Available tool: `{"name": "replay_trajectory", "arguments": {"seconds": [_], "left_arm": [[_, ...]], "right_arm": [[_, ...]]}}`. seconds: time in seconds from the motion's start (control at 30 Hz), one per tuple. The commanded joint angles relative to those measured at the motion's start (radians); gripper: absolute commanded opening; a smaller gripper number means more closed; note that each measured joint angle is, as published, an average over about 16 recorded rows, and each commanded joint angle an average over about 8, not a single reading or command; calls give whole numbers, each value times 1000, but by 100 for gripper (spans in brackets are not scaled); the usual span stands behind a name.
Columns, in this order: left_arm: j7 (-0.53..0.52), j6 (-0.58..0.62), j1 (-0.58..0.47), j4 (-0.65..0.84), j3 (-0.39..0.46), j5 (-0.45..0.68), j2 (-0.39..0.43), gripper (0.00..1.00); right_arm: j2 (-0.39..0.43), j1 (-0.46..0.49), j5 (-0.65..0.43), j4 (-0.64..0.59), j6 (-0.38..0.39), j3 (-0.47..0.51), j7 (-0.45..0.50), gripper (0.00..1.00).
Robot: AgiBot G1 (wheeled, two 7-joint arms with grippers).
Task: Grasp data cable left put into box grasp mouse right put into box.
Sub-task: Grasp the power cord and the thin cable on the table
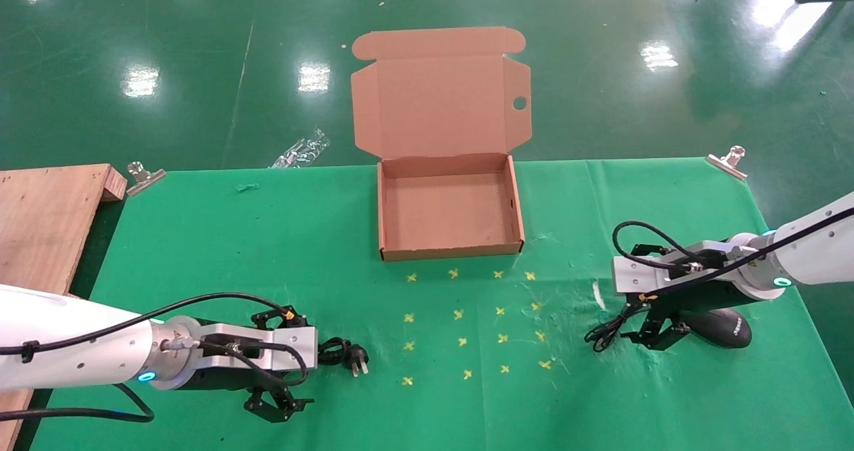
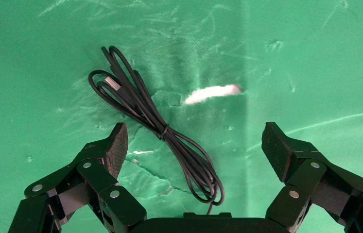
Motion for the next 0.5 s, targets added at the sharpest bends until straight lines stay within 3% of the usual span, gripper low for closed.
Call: {"name": "replay_trajectory", "arguments": {"seconds": [0.03, 0.2, 0.23, 0.27, 0.33, 0.5], "left_arm": [[0, 0, 0, 0, 0, 0, 0, 70], [0, 0, 0, 0, 0, 0, 0, 7], [0, 0, 0, 0, 0, 0, 0, 0], [0, 0, 0, 0, 0, 0, 0, 0], [0, 0, 0, 0, 0, 0, 0, 0], [0, 0, 0, 0, 0, 0, 0, 0]], "right_arm": [[-1, 3, 1, -4, -3, 0, -1, 93], [3, -3, 1, 7, 0, 1, 3, 34], [4, -4, 1, 9, 0, 1, 3, 21], [5, -4, 1, 11, 1, 1, 4, 10], [6, -6, 1, 14, 2, 1, 5, 0], [8, -9, 2, 19, 3, 2, 7, 0]]}}
